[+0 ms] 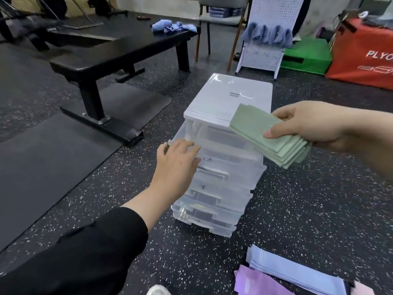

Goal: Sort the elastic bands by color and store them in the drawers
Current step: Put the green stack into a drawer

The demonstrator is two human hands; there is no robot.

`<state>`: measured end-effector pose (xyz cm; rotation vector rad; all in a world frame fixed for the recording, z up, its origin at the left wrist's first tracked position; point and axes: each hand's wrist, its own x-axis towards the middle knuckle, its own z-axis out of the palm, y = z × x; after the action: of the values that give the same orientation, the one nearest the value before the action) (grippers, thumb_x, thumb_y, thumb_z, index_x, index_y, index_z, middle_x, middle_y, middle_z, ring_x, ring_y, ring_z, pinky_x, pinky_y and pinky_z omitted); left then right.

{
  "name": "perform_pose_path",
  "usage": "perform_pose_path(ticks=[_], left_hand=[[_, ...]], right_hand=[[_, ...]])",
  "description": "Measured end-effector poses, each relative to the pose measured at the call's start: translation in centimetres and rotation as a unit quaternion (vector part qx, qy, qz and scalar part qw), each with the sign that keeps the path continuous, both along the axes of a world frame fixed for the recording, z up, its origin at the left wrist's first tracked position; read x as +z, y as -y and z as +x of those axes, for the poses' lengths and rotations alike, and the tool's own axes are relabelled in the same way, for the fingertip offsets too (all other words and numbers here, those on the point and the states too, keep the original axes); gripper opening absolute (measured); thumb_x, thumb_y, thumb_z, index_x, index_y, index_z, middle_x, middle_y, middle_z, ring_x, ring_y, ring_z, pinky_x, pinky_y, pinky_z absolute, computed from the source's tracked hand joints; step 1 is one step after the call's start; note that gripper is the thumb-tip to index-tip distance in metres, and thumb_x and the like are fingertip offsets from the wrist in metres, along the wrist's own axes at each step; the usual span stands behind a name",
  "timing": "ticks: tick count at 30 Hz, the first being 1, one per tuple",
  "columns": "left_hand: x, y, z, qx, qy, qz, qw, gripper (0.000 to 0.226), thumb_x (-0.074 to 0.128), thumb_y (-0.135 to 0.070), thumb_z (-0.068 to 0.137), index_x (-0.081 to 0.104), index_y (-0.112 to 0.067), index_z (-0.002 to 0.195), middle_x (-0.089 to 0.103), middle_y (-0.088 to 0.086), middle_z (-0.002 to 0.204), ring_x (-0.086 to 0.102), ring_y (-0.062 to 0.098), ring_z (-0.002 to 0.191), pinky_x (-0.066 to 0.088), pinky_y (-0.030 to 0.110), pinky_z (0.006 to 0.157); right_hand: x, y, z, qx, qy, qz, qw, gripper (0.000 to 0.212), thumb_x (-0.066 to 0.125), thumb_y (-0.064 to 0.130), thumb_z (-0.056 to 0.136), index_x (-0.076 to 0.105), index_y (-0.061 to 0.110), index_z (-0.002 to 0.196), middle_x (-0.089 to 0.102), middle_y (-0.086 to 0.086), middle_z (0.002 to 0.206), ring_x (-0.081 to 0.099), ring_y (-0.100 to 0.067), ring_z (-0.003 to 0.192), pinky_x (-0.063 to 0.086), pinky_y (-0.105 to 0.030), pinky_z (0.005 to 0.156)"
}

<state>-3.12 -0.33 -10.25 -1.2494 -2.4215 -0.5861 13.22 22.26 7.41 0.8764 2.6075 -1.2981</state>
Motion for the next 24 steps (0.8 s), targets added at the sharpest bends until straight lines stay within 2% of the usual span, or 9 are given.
perform_pose_path(ticks=[5,8,11,12,13,15,19,22,24], left_hand=[[-1.0,-0.3,-0.6,-0.036,0.020,0.067,0.997,0.004,0.066,-0.020,0.095,0.068,-0.022,0.099,0.064,-0.007,0.110,0.056,0.021,0.118,0.024,0.044,0.107],[-1.4,0.4,-0.3,-0.057,0.044,0.089,0.993,0.009,0.060,-0.023,0.097,0.067,-0.020,0.099,0.063,-0.006,0.111,0.050,0.017,0.125,0.020,0.043,0.111],[-1.5,0.8,-0.2,-0.064,0.053,0.104,0.991,0.013,0.057,-0.024,0.096,0.068,-0.019,0.100,0.062,-0.005,0.112,0.048,0.014,0.127,0.022,0.050,0.115],[-1.6,0.9,-0.2,-0.064,0.050,0.111,0.991,0.012,0.057,-0.023,0.096,0.068,-0.019,0.100,0.061,-0.005,0.111,0.048,0.014,0.127,0.025,0.052,0.115],[-1.6,1.0,-0.2,-0.063,0.048,0.120,0.990,0.012,0.058,-0.023,0.096,0.069,-0.018,0.100,0.061,-0.003,0.111,0.049,0.014,0.125,0.027,0.055,0.114],[-1.9,1.1,-0.1,-0.061,0.046,0.137,0.988,0.014,0.060,-0.023,0.096,0.069,-0.015,0.103,0.060,0.000,0.111,0.050,0.016,0.121,0.032,0.058,0.110],[-2.7,1.2,-0.3,-0.059,0.045,0.174,0.982,0.017,0.059,-0.031,0.097,0.063,-0.021,0.110,0.060,0.004,0.111,0.051,0.020,0.117,0.037,0.058,0.107],[-2.8,1.2,-0.4,-0.060,0.055,0.183,0.980,0.015,0.058,-0.032,0.097,0.057,-0.027,0.111,0.061,0.004,0.109,0.053,0.021,0.116,0.039,0.059,0.106],[-2.8,1.1,-0.4,-0.058,0.051,0.187,0.979,0.014,0.059,-0.030,0.096,0.060,-0.024,0.109,0.061,0.004,0.108,0.053,0.021,0.114,0.039,0.060,0.104]], right_hand=[[-1.7,0.0,-4.1,0.032,0.004,-0.022,0.999,0.024,0.082,0.025,0.081,0.074,0.020,0.103,0.077,-0.012,0.097,0.073,-0.026,0.083,0.058,-0.036,0.072],[-2.5,0.5,-5.9,0.064,0.015,-0.021,0.998,0.025,0.082,0.022,0.081,0.073,0.019,0.105,0.078,-0.009,0.093,0.075,-0.022,0.080,0.059,-0.031,0.066],[-3.7,1.3,-7.4,0.094,0.025,-0.020,0.995,0.025,0.082,0.019,0.081,0.072,0.019,0.104,0.078,-0.005,0.090,0.075,-0.017,0.074,0.058,-0.026,0.056],[-4.2,1.5,-7.8,0.103,0.029,-0.014,0.994,0.026,0.083,0.020,0.081,0.072,0.019,0.104,0.077,-0.005,0.093,0.076,-0.019,0.079,0.061,-0.031,0.061],[-4.8,1.7,-8.3,0.109,0.034,-0.007,0.993,0.027,0.083,0.021,0.080,0.071,0.020,0.104,0.077,-0.005,0.098,0.075,-0.022,0.086,0.064,-0.039,0.072],[-5.8,2.1,-8.9,0.119,0.047,-0.009,0.992,0.028,0.083,0.020,0.080,0.071,0.019,0.106,0.076,-0.006,0.104,0.074,-0.027,0.095,0.060,-0.045,0.088],[-7.4,2.0,-9.8,0.150,0.067,-0.012,0.986,0.027,0.083,0.022,0.081,0.072,0.020,0.105,0.075,-0.010,0.103,0.072,-0.035,0.099,0.057,-0.045,0.078],[-8.1,1.4,-10.4,0.170,0.080,-0.028,0.982,0.030,0.083,0.024,0.081,0.071,0.022,0.109,0.077,-0.006,0.102,0.075,-0.028,0.094,0.061,-0.048,0.087],[-8.6,1.2,-10.8,0.187,0.088,-0.058,0.977,0.032,0.081,0.022,0.083,0.071,0.020,0.113,0.077,-0.007,0.105,0.074,-0.027,0.098,0.059,-0.046,0.090]])
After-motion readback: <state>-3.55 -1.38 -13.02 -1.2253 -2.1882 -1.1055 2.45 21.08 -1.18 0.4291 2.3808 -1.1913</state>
